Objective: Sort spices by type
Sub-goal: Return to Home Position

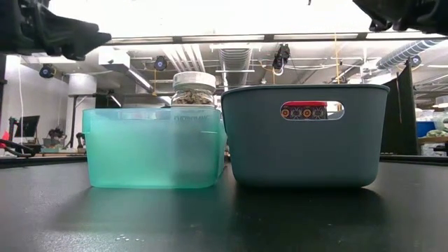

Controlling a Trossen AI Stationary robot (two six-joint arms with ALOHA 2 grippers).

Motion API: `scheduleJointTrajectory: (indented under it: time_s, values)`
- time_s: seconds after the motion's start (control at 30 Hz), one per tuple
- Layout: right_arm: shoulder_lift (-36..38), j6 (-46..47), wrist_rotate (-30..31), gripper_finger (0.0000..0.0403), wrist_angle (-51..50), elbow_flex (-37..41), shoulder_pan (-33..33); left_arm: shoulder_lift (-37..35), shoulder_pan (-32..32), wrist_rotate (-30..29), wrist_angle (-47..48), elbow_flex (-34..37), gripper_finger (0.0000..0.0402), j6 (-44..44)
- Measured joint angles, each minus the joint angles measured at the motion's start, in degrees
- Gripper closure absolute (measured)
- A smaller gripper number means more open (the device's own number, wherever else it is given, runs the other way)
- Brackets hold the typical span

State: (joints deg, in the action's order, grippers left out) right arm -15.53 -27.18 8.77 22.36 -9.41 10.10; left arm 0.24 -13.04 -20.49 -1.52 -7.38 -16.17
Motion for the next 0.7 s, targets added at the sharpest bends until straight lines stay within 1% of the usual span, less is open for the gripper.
scheduleJointTrajectory:
  time_s: [0.07, 0.13, 0.23, 0.3, 0.4, 0.43, 0.5, 0.7]
  values:
    - [0.7, -1.2, 0.1, 0.0354, 0.5, 1.4, -0.7, 0.1, 0.0, 0.0, 0.0, 0.7, 0.0132, -0.2]
    - [1.4, -2.3, 0.2, 0.0361, 0.9, 2.3, -1.1, 0.5, 0.0, 0.0, 0.0, 1.4, 0.0132, 1.5]
    - [2.5, -3.7, -1.4, 0.0368, 2.2, 3.5, -1.4, 1.4, 0.0, 0.0, 0.0, 1.8, 0.0132, 2.7]
    - [2.8, -4.7, -3.6, 0.0372, 5.0, 4.8, -1.7, 2.0, 0.0, 0.0, 0.0, 1.8, 0.0132, 2.7]
    - [2.8, -6.1, -3.7, 0.0375, 9.5, 7.6, -2.1, 2.9, 0.0, 0.0, 0.0, 1.8, 0.0132, 2.7]
    - [2.8, -4.8, -2.7, 0.0375, 10.2, 8.2, -2.2, 3.2, 0.0, 0.0, 0.0, 1.8, 0.0132, 2.7]
    - [2.7, 0.8, -1.4, 0.0374, 10.6, 8.2, -2.2, 3.8, 0.0, 0.0, 0.0, 1.8, 0.0132, 2.7]
    - [2.6, 17.5, -1.3, 0.0374, 10.5, 8.2, -2.2, 5.4, 0.0, 0.0, -0.1, 1.8, 0.0132, 2.7]
